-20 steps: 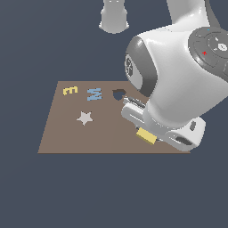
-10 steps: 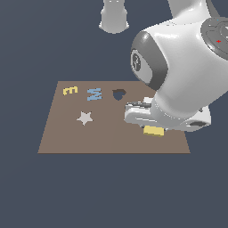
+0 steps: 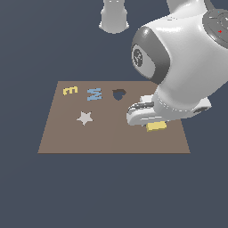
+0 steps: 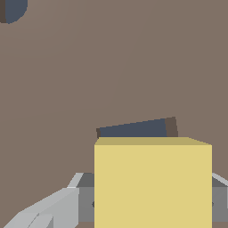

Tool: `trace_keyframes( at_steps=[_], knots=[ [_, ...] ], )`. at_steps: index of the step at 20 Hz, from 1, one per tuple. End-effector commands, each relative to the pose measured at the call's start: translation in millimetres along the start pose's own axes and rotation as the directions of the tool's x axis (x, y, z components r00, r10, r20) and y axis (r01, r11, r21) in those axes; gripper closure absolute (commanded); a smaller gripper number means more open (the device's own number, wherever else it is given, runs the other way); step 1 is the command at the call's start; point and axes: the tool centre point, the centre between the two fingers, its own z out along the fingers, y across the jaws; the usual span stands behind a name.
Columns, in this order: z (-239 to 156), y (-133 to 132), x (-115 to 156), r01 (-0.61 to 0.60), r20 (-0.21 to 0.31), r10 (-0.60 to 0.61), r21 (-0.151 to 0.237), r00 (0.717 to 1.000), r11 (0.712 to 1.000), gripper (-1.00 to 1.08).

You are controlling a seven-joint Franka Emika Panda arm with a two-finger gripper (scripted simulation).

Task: Insert a designated object into the corresponding slot on a board.

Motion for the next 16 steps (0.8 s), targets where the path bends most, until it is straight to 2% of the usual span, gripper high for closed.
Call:
trace_keyframes(
  at_steps=[1, 8, 16],
  knots=[
    [-0.5, 1.0, 2.9, 0.053, 0.001, -0.053, 0.000, 0.999, 0.999, 1.08],
    [-0.7, 2.1, 8.0, 0.136, 0.000, -0.136, 0.000, 0.991, 0.991, 1.08],
    [4.5, 1.7, 8.8, 0.146, 0.000, -0.146, 0.001, 0.989, 0.989, 1.08]
  ],
)
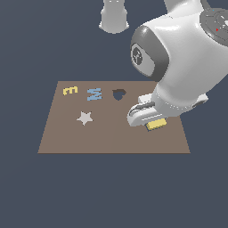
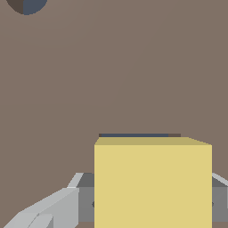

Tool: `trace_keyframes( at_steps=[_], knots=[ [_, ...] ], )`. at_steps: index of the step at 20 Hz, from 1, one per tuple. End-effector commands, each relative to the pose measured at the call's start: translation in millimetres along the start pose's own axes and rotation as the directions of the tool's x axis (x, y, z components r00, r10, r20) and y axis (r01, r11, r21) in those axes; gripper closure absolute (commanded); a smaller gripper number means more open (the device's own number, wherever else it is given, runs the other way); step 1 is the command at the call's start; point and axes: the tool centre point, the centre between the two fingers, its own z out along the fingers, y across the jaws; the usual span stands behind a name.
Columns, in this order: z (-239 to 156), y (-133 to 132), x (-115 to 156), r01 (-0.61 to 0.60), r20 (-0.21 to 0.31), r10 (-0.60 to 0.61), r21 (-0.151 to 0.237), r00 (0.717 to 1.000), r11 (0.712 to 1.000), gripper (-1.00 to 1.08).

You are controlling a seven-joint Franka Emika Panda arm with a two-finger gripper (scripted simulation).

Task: Insert a designated object into the corresponding slot on a board.

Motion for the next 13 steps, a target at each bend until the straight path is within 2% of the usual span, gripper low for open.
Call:
trace_keyframes(
  at_steps=[1, 3, 4, 13],
  knots=[
    [5.3, -0.2, 0.2, 0.003, 0.000, -0.003, 0.000, 1.000, 1.000, 1.08],
    [7.5, -0.2, 0.3, 0.004, 0.000, -0.004, 0.000, 1.000, 1.000, 1.08],
    [7.5, -0.2, 0.3, 0.004, 0.000, -0.004, 0.000, 1.000, 1.000, -0.92],
    [7.5, -0.2, 0.3, 0.004, 0.000, -0.004, 0.000, 1.000, 1.000, -0.92]
  ],
)
